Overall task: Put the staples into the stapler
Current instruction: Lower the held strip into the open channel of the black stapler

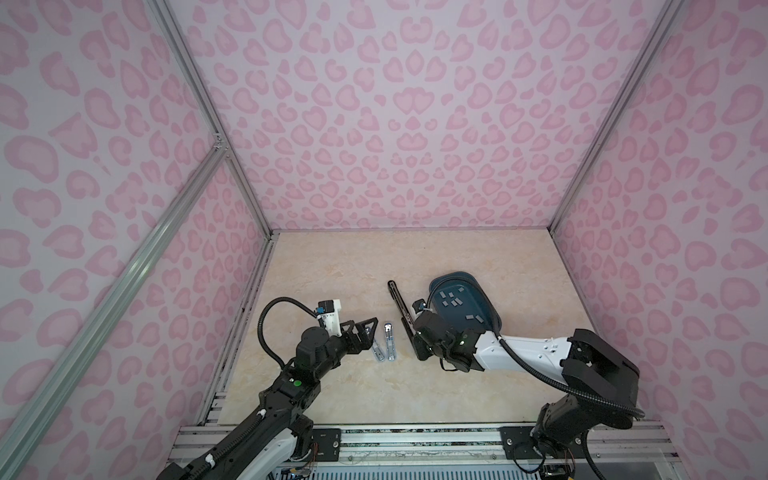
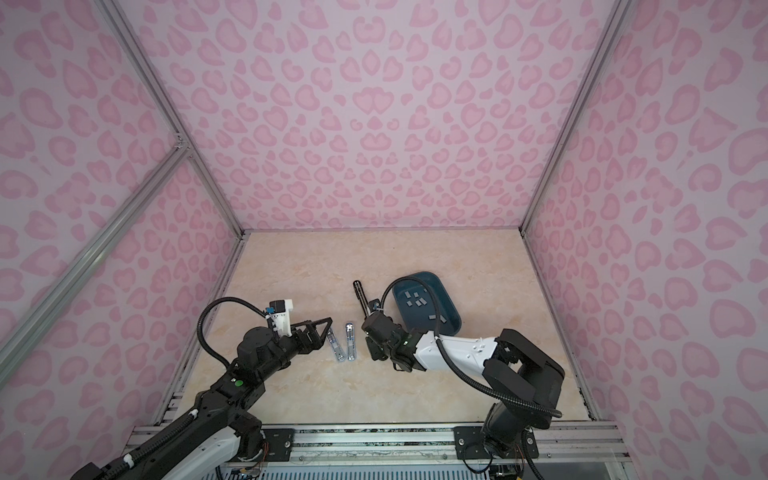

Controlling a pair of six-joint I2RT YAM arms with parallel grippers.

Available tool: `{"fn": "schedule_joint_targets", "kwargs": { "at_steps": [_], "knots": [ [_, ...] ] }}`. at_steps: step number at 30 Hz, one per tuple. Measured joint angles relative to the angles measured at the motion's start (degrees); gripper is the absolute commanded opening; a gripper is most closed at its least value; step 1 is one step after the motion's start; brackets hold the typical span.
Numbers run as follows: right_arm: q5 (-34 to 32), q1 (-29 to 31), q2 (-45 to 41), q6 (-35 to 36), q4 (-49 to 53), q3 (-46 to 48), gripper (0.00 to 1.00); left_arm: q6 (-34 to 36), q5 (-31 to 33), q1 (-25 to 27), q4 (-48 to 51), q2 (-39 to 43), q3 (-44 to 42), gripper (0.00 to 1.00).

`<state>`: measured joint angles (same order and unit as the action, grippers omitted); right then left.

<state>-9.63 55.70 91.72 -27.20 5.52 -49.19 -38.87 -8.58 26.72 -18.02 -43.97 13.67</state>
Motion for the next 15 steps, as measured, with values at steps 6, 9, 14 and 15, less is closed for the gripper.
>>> {"fn": "schedule_joint_targets", "kwargs": {
  "at_steps": [6,9,14,15],
  "knots": [
    [0.07,-0.11,0.85,0.0,0.2,-0.46,0.13,0.0,0.0,0.0,-0.02,-0.24,0.04,0.97],
    [0.09,-0.26,0.85,0.0,0.17,-0.46,0.13,-0.02,-0.02,0.0,0.0,-0.39,0.07,0.97],
    [0.22,-0.37,0.85,0.0,0.2,-0.46,0.13,-0.02,-0.04,0.0,-0.02,-0.42,0.07,0.97],
    [0.22,-0.37,0.85,0.0,0.2,-0.46,0.13,-0.02,-0.04,0.0,-0.02,-0.44,0.07,0.97]
  ]
}}
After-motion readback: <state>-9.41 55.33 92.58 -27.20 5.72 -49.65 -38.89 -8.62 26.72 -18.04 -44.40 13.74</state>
